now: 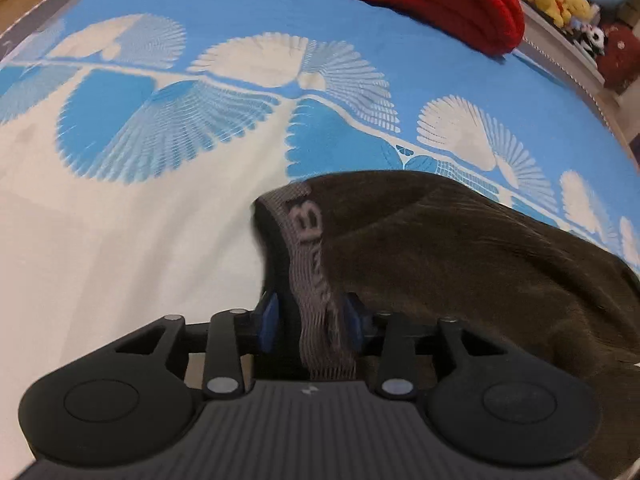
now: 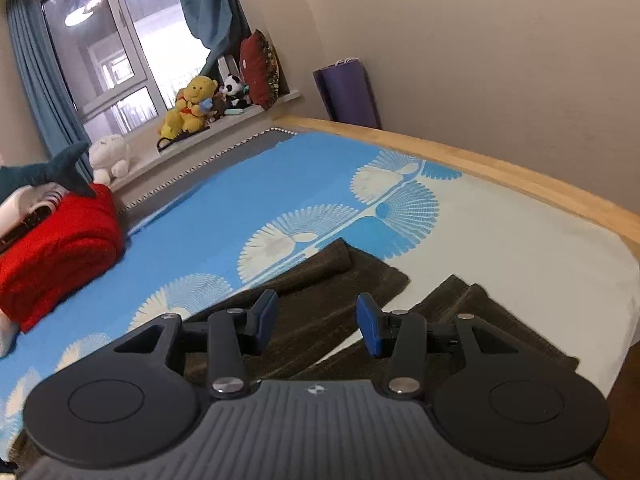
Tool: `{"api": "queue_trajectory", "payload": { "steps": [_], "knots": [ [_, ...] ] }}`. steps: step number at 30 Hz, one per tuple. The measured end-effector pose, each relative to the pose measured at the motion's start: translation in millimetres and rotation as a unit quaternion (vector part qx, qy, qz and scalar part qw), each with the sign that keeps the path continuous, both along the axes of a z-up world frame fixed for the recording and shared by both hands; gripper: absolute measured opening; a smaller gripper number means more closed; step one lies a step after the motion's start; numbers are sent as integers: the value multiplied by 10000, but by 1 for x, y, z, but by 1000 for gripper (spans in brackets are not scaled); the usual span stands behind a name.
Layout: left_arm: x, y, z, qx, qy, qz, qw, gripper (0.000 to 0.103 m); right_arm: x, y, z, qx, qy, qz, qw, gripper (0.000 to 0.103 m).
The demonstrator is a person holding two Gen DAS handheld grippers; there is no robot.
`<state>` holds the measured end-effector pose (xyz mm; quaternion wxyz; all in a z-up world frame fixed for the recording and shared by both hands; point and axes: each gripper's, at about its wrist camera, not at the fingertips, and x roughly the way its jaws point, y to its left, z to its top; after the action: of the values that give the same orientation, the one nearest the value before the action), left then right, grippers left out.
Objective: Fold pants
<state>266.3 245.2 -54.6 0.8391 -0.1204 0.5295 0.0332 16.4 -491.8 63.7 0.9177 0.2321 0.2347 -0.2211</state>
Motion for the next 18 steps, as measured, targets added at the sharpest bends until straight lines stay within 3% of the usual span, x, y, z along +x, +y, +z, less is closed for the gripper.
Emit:
{"api": "queue_trajectory", "payload": {
  "steps": [1, 5, 12, 15, 18],
  "knots": [
    [-12, 1, 6, 38, 74, -85, 9999, 42, 1, 1, 1, 100, -17, 41, 9999, 46],
    [-62, -1, 11, -49, 376, -473, 9982, 71, 6, 3, 2, 526, -188, 245, 9981, 46],
    [-101, -23, -47, 231, 992, -933, 9904, 69, 15, 29, 7, 529, -198, 528, 9970, 46],
    [-109, -34, -53, 456, 909, -1399, 9849, 63, 16, 40, 7, 509, -119, 576, 9970, 47],
    [-113, -45, -48, 796, 834, -1858, 9758, 48, 16, 46, 7, 459, -88, 564, 9973, 46]
  ]
}}
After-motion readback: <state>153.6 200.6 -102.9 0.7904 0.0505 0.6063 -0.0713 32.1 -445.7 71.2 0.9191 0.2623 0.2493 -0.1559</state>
